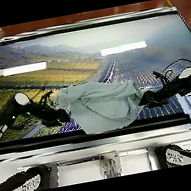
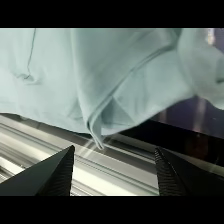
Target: Fold the shirts.
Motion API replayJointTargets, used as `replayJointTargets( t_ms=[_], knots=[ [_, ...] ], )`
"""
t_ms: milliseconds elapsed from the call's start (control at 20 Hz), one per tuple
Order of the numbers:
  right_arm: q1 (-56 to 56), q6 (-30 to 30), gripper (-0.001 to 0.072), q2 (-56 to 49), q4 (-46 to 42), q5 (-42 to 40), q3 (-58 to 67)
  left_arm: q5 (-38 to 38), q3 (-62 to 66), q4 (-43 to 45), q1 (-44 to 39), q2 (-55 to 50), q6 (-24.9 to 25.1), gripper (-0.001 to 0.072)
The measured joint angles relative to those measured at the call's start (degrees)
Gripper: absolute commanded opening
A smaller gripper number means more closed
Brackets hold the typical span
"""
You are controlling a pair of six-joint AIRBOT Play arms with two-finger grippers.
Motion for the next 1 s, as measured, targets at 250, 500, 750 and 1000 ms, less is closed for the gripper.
replayJointTargets(
  t_ms=[250, 500, 750, 1000],
  knots=[
    [4.4, 1.1, 0.0631, -2.1, 1.2, -3.1, -1.6, 13.7, -9.4, -9.9, -8.3, -0.2, 0.4, 0.0714],
    [9.1, 2.9, 0.0629, -3.9, 3.9, -7.8, -2.0, 21.6, -11.0, -17.3, -13.4, -4.0, 1.0, 0.0464],
    [12.9, 7.1, 0.0060, -5.2, 5.6, -13.2, -2.1, 25.1, -10.1, -19.9, -15.4, -7.3, 2.2, 0.0032],
    [12.8, 3.1, 0.0060, -3.7, 13.2, -13.2, 2.8, 21.9, -3.8, -11.5, -15.4, -2.3, 3.2, 0.0031]
  ],
)
